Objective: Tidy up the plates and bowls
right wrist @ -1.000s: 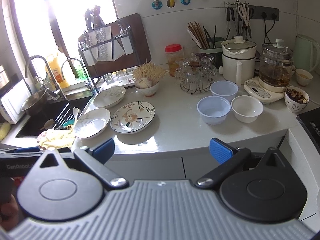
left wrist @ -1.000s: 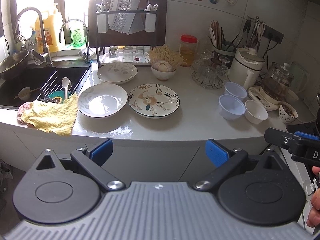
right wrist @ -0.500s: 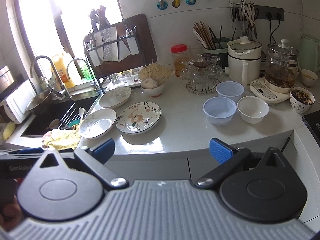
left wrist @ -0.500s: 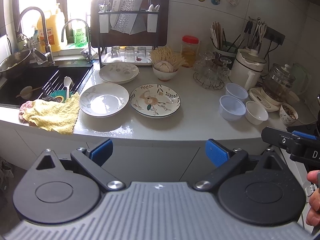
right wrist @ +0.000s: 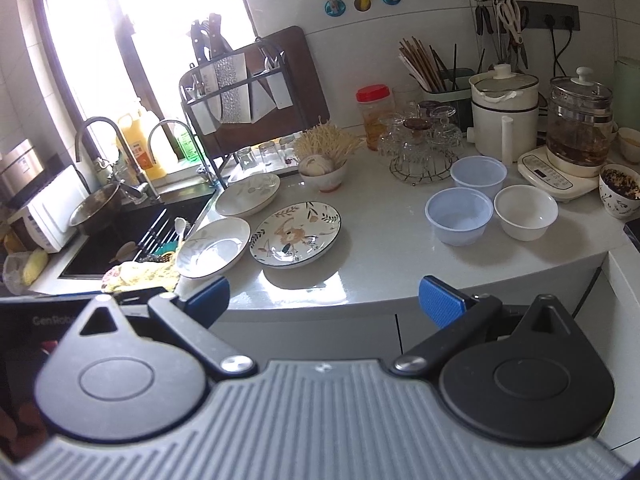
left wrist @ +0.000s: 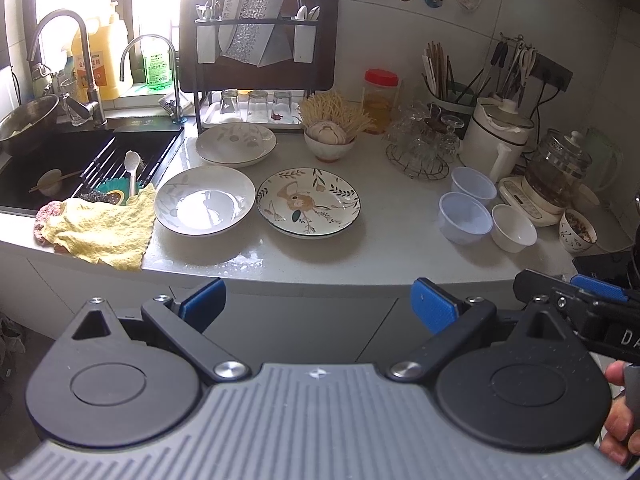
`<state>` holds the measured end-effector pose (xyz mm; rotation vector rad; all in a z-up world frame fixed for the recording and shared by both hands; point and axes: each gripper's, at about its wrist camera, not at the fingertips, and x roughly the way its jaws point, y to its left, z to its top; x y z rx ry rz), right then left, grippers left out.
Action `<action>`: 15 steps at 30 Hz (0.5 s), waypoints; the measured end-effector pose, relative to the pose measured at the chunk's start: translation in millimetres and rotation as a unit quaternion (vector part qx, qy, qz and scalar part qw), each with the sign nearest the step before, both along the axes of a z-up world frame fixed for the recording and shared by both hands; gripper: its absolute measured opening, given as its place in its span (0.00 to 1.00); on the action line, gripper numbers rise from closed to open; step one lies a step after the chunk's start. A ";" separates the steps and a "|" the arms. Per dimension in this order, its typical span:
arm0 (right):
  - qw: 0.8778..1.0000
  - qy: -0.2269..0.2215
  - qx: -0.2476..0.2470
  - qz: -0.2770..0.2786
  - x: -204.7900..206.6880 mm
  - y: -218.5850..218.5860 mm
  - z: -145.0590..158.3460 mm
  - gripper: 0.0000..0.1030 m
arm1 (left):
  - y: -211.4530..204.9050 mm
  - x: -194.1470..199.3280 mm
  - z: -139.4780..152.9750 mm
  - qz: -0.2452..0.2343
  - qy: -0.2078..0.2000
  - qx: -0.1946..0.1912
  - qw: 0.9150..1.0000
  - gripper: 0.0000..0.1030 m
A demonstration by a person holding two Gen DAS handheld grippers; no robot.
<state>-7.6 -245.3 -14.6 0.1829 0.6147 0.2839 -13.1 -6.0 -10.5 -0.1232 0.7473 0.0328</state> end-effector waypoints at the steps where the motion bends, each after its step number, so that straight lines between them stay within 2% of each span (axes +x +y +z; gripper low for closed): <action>1: 1.000 -0.001 0.003 -0.002 0.5 -0.9 0.1 1.00 | 0.9 2.5 2.5 0.004 -0.003 0.003 1.000 0.98; 15: 1.000 -0.006 -0.001 0.012 23.4 8.9 0.3 0.99 | 21.0 36.8 0.6 0.015 0.004 -0.002 1.000 0.98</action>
